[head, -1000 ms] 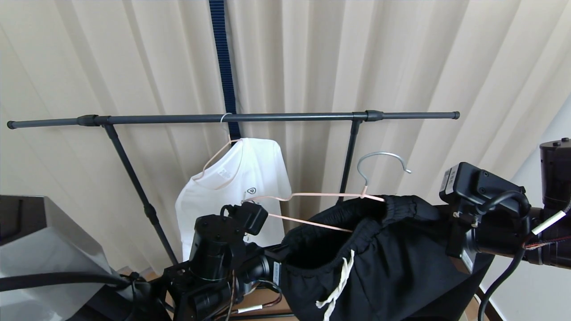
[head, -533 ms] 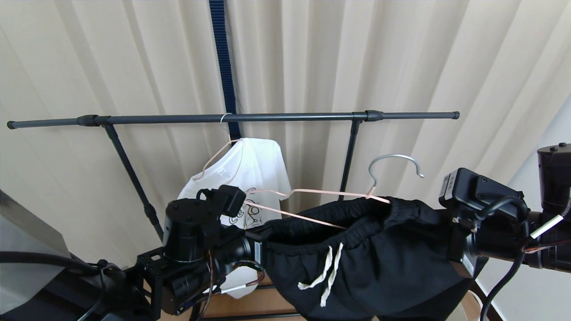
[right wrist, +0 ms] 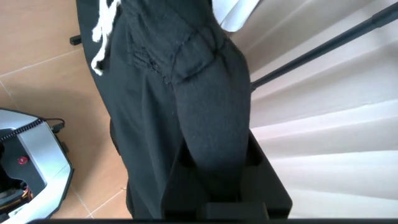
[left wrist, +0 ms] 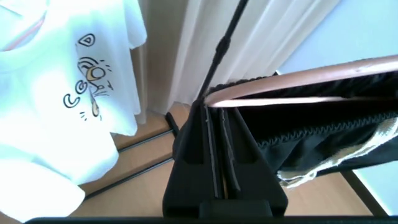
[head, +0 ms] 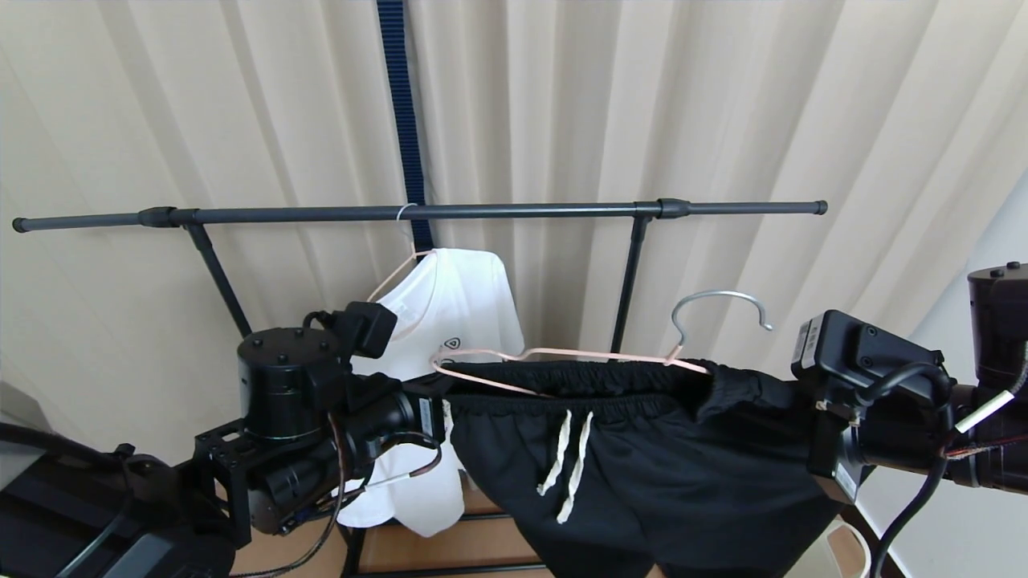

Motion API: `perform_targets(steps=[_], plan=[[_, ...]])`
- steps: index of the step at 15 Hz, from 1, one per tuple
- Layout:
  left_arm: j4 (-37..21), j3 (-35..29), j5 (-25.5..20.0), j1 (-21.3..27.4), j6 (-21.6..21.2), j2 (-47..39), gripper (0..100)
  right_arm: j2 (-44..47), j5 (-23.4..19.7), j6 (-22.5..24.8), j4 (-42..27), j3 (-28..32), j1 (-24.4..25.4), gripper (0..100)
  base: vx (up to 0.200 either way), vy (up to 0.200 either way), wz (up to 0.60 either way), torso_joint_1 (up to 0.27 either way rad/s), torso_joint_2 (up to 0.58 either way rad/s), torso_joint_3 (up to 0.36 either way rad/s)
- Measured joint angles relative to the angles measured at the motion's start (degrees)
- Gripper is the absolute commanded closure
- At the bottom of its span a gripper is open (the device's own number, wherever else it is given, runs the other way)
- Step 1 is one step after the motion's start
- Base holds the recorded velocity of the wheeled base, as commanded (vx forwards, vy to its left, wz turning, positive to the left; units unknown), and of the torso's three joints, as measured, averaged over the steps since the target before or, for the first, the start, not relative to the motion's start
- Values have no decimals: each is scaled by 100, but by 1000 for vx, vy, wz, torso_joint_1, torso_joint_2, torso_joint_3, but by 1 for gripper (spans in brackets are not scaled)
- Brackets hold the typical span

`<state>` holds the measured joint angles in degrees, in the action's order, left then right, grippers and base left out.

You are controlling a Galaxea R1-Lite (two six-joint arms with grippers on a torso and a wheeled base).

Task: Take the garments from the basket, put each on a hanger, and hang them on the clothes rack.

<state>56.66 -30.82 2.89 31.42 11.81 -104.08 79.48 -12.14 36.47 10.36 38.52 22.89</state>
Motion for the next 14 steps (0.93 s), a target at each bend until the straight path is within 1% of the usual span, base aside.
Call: perform_targets(steps=[3, 5, 8, 9, 10, 12, 14], plan=[[-4, -35, -18, -313, -76, 87, 100, 21, 5, 197, -5, -13, -18, 100, 0, 0, 0, 0, 0, 0], [-9, -77, -33, -479, -112, 133, 100, 28, 16, 217, -5, -27, -33, 100, 0, 0, 0, 0, 0, 0], [-78, -168, -35, -568, -172, 213, 100, 52, 60, 345, -11, -55, -41, 100, 0, 0, 0, 0, 0, 0], [-230, -230, -35, -573, -300, 268, 100, 100, 122, 367, -7, -63, -41, 100, 0, 0, 0, 0, 0, 0], [-501, -338, -38, -568, -394, 339, 100, 172, 218, 373, -5, -66, -41, 100, 0, 0, 0, 0, 0, 0], [-1200, -708, -33, -546, -460, 489, 100, 325, 301, 375, 0, -57, -35, 100, 0, 0, 0, 0, 0, 0], [-2013, -1245, -13, -527, -514, 631, 100, 464, 323, 378, 9, -33, -35, 100, 0, 0, 0, 0, 0, 0]])
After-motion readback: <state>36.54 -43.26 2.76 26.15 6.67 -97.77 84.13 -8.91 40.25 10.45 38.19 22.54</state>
